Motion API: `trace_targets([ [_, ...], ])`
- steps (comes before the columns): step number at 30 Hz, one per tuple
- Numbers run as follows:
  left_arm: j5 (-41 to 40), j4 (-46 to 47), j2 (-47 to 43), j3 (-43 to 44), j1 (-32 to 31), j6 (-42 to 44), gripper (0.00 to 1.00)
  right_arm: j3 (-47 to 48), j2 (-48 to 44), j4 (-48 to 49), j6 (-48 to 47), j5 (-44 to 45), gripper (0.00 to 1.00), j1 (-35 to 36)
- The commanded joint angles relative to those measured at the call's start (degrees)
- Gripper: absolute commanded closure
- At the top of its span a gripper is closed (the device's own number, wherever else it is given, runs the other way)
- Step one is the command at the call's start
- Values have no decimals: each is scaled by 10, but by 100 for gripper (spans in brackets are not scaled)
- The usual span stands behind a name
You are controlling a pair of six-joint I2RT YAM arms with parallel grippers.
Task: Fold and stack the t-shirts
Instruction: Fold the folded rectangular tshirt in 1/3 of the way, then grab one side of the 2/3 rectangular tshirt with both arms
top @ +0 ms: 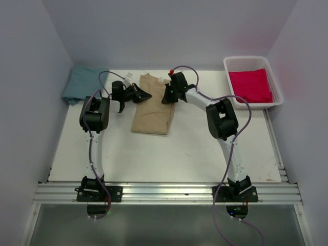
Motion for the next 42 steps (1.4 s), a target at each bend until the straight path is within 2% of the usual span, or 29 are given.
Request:
trace_targets([
  [1, 6, 21, -14, 5, 18, 2, 100, 12, -14, -30, -25, 46, 100, -4],
  [2, 10, 60, -44, -4, 18, -2, 100, 7, -23, -28, -31, 52, 100, -4],
  [5, 11, 102, -126, -43, 19, 7, 100, -40, -76, 10, -37, 66, 100, -2],
  [6, 10, 100, -175, -65, 19, 22, 99, -64, -110, 28, -42, 79, 100, 1],
  [7, 10, 91, -176, -81, 19, 34, 99, -75, -110, 33, -42, 87, 100, 4],
  [10, -60, -45, -290, -147, 17, 103, 83, -99, -174, 24, -62, 127, 100, 14],
  [11, -117, -122, -346, -167, 15, 157, 74, -124, -206, 23, -63, 134, 100, 21],
  [12, -149, -154, -374, -189, 12, 176, 70, -138, -219, 22, -64, 139, 100, 25],
  [13, -176, -173, -401, -241, 7, 201, 65, -162, -230, 18, -66, 152, 93, 31],
  [15, -234, -221, -465, -313, 3, 213, 61, -184, -254, -1, -64, 161, 77, 50],
  [17, -268, -267, -496, -348, 3, 233, 59, -224, -267, -6, -40, 151, 56, 65],
  [20, -277, -301, -510, -389, 3, 254, 59, -289, -294, 5, 5, 122, 41, 88],
  [27, -233, -297, -484, -428, -13, 265, 54, -445, -378, 69, 72, 77, 24, 116],
  [28, -230, -290, -478, -432, -20, 267, 51, -473, -399, 74, 74, 77, 23, 116],
  [32, -219, -270, -466, -443, -24, 266, 50, -520, -434, 78, 74, 82, 22, 116],
  [36, -202, -240, -453, -455, -24, 259, 48, -544, -438, 81, 76, 84, 21, 116],
  [42, -134, -163, -398, -489, -20, 242, 47, -574, -428, 120, 96, 56, 20, 101],
])
